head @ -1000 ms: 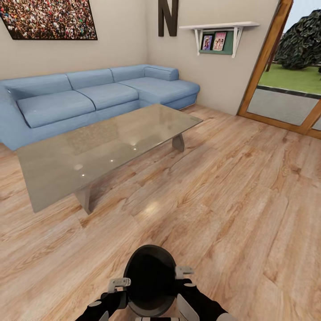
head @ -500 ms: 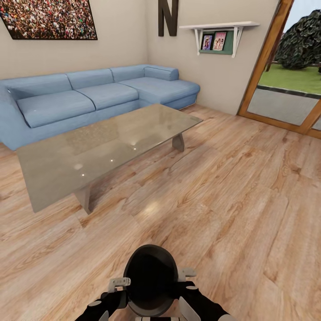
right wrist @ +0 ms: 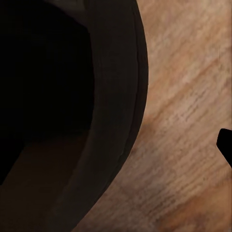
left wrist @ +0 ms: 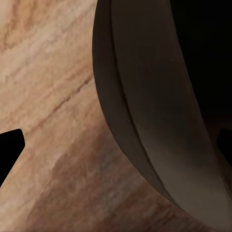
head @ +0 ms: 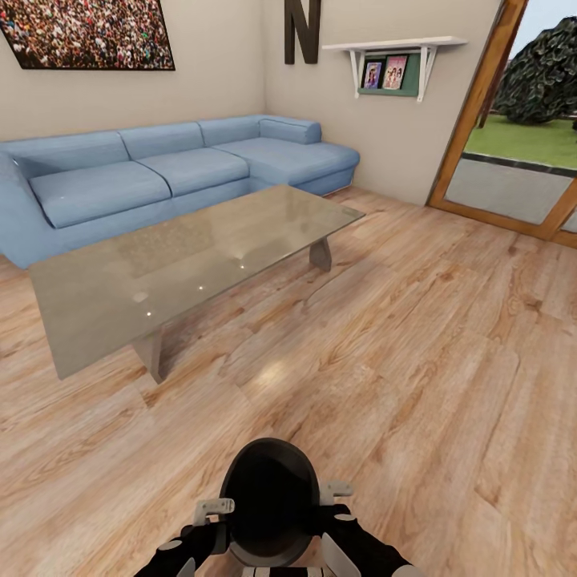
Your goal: Place each of the two pumpkins and all three candles from the living room inside a cabinet in the living room (use any cabinet), then make sure every cabinet is closed, and position the cauldron so it is next to a table in the living room.
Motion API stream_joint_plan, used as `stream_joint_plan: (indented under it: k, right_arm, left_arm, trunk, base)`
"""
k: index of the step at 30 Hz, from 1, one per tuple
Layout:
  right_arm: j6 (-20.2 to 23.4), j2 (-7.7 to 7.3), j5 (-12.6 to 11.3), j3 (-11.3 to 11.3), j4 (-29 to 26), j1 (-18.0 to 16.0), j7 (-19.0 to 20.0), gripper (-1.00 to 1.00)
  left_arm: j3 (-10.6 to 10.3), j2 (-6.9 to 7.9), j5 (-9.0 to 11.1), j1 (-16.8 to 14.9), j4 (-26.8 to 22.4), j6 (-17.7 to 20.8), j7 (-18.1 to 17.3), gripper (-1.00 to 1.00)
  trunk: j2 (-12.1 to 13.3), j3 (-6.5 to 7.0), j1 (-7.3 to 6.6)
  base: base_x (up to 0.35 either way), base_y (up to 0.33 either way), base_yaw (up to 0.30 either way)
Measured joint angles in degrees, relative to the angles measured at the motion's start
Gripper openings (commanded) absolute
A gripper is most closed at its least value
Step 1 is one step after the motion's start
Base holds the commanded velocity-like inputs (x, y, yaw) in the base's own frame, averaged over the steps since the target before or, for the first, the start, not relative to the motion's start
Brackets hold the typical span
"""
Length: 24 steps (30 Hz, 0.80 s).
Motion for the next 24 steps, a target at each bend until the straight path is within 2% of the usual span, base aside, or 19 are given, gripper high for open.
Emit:
stream_joint_plan:
  k: [5, 22, 23, 24]
  right_arm:
    - [0.0, -0.03, 0.0, 0.0, 0.0, 0.0, 0.0, 1.00]
    - [0.0, 0.04, 0.1, 0.0, 0.0, 0.0, 0.0, 1.00]
    - [0.0, 0.04, 0.1, 0.0, 0.0, 0.0, 0.0, -1.00]
    - [0.0, 0.04, 0.1, 0.0, 0.0, 0.0, 0.0, -1.00]
  left_arm:
    - [0.2, 0.00, 0.0, 0.0, 0.0, 0.0, 0.0, 1.00]
    - [0.1, 0.00, 0.1, 0.0, 0.0, 0.0, 0.0, 1.00]
    - [0.1, 0.00, 0.1, 0.0, 0.0, 0.0, 0.0, 1.00]
    - [0.1, 0.00, 0.1, 0.0, 0.0, 0.0, 0.0, 1.00]
  trunk:
    - [-2.0, -0.89, 1.09]
    - [-2.0, -0.90, 1.10]
    - [-2.0, -0.90, 1.10]
    - [-2.0, -0.90, 1.10]
  base:
    - [0.000, 0.000, 0.000]
    - [0.000, 0.000, 0.000]
    - [0.000, 0.000, 0.000]
    - [0.000, 0.000, 0.000]
